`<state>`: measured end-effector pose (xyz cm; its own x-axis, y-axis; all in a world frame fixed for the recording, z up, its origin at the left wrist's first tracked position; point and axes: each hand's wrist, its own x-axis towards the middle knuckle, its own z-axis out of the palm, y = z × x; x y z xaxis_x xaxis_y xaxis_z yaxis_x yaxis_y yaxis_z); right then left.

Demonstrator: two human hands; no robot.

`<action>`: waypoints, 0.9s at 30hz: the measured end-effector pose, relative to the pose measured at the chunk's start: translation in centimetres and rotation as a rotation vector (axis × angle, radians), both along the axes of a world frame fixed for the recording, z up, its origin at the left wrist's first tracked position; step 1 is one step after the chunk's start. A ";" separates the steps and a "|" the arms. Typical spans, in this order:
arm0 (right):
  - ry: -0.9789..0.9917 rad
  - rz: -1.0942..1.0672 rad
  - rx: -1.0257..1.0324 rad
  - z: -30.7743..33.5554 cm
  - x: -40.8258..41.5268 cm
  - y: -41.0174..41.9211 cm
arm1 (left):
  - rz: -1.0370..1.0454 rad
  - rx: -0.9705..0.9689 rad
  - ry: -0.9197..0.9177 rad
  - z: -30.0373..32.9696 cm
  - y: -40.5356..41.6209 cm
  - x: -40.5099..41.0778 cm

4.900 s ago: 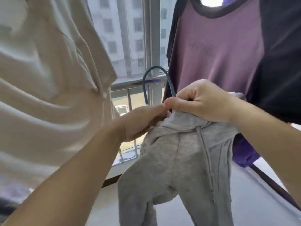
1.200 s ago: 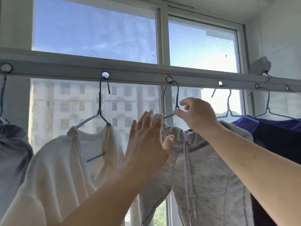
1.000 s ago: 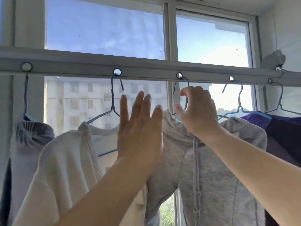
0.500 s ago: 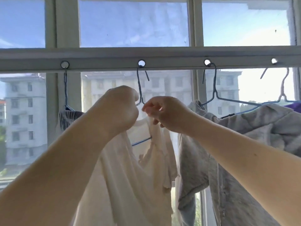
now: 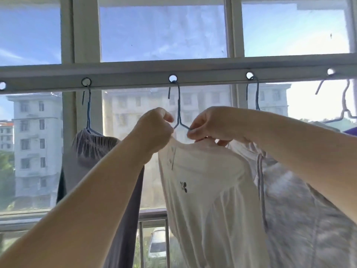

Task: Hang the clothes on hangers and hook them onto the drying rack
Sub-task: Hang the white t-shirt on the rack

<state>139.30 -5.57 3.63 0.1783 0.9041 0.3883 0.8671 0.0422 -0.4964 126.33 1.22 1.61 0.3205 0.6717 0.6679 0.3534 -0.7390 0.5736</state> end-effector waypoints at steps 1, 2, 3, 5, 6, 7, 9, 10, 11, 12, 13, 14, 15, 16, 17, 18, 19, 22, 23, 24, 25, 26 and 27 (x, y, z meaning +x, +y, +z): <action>-0.091 -0.041 0.007 0.2 0.3 -0.2 | 0.069 0.070 0.053 -0.3 0.6 0.5; -0.190 -0.081 0.010 0.4 0.5 -0.3 | 0.119 0.118 0.107 -0.5 1.2 0.9; -0.279 -0.120 0.012 0.5 0.7 -0.5 | 0.145 0.135 0.160 -0.8 1.7 1.3; -0.382 -0.164 0.036 0.5 1.0 -0.6 | 0.158 0.137 0.253 -1.2 2.8 1.9; -0.404 -0.172 0.050 0.6 1.2 -0.7 | 0.150 0.132 0.277 -1.2 3.4 2.1; -0.425 -0.179 0.061 0.6 1.4 -0.7 | 0.128 0.120 0.276 -1.2 4.0 2.2; -0.438 -0.179 0.094 0.3 2.0 -0.8 | 0.046 0.065 0.183 -1.1 5.1 2.2; -0.423 -0.180 0.119 0.2 2.2 -0.8 | -0.008 0.025 0.105 -1.0 5.7 2.2; -0.396 -0.178 0.147 0.0 2.4 -0.9 | -0.053 -0.021 0.028 -0.9 6.2 2.2; -0.368 -0.175 0.187 -0.2 2.6 -0.9 | -0.084 -0.071 -0.037 -0.7 6.6 2.1; -0.348 -0.175 0.240 -0.5 2.9 -0.9 | -0.105 -0.124 -0.081 -0.6 7.0 1.9; -0.339 -0.180 0.301 -0.7 3.1 -0.8 | -0.127 -0.184 -0.097 -0.5 7.2 1.8; -0.345 -0.196 0.352 -0.8 3.4 -0.8 | -0.153 -0.249 -0.085 -0.5 7.3 1.6; -0.357 -0.213 0.388 -1.0 3.7 -0.8 | -0.188 -0.317 -0.052 -0.5 7.3 1.4; -0.368 -0.223 0.413 -1.1 3.9 -0.9 | -0.236 -0.377 -0.021 -0.5 7.3 1.4; -0.371 -0.224 0.430 -1.1 4.0 -1.1 | -0.294 -0.424 0.002 -0.4 7.3 1.5; -0.365 -0.224 0.440 -1.2 4.2 -1.3 | -0.358 -0.460 0.015 -0.4 7.2 1.5; -0.357 -0.221 0.454 -1.2 5.0 -2.0 | -0.481 -0.500 0.026 -0.2 7.2 2.2; -0.358 -0.216 0.457 -1.3 5.2 -2.2 | -0.491 -0.505 0.031 -0.1 7.2 2.5; -0.356 -0.207 0.460 -1.3 5.4 -2.4 | -0.496 -0.516 0.041 0.0 7.1 2.8; -0.353 -0.199 0.464 -1.3 5.6 -2.7 | -0.502 -0.536 0.057 0.2 7.0 3.1; -0.353 -0.194 0.467 -1.3 5.8 -2.9 | -0.506 -0.561 0.081 0.4 6.7 3.4; -0.354 -0.191 0.471 -1.2 5.9 -3.1 | -0.502 -0.586 0.112 0.7 6.4 3.6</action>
<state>145.17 -8.71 2.40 0.1077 0.5860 0.8031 0.9896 0.0146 -0.1434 129.96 7.62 2.31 0.7241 0.6617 0.1946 0.1354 -0.4131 0.9006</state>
